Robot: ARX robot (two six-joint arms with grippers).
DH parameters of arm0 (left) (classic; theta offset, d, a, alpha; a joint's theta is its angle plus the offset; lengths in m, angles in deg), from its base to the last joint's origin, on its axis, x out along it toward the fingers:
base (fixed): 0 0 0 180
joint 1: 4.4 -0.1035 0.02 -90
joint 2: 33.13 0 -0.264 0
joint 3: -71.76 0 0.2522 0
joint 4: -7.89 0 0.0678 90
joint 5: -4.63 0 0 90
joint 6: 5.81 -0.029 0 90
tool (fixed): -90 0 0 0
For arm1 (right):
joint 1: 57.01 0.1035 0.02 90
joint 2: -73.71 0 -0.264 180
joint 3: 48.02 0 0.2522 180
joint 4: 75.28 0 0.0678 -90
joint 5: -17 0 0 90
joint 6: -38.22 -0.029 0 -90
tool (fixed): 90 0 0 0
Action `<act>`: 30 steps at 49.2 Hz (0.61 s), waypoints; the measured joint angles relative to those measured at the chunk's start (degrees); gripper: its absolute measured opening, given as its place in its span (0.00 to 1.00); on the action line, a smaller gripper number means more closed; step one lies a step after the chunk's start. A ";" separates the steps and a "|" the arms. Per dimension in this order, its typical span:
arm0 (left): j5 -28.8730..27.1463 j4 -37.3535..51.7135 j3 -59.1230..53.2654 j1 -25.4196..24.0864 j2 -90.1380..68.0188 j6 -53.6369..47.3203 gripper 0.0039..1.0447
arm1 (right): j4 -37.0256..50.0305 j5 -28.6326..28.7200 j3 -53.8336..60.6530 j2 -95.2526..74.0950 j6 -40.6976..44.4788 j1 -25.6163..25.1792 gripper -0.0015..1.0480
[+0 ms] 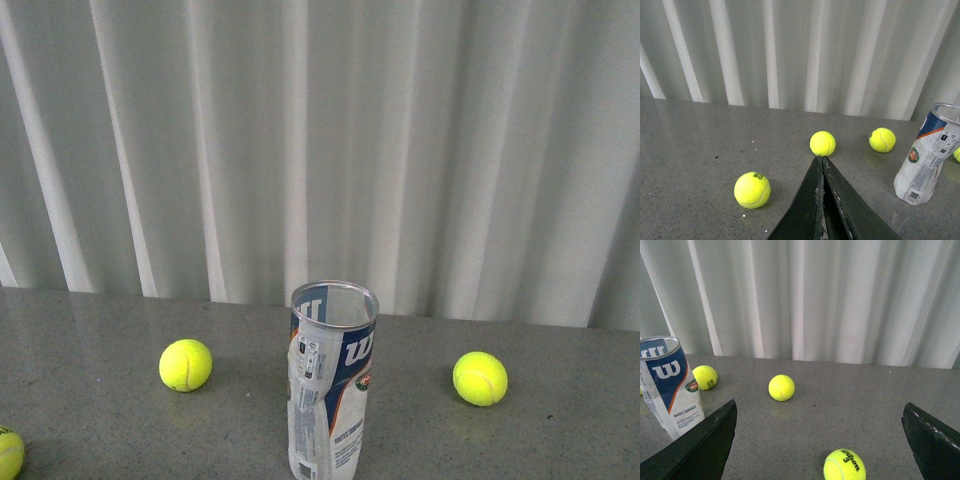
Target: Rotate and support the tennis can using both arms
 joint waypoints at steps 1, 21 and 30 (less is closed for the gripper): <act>0.00 -0.35 0.00 0.00 0.37 0.00 0.03 | 0.00 0.02 0.00 0.02 0.00 0.00 0.93; 0.13 -14.43 0.02 0.00 14.08 0.00 0.03 | 0.00 0.02 0.00 0.00 0.00 -0.02 0.93; 0.11 -14.69 0.02 0.00 14.32 0.02 0.11 | 0.00 0.02 0.00 0.00 0.00 -0.02 0.93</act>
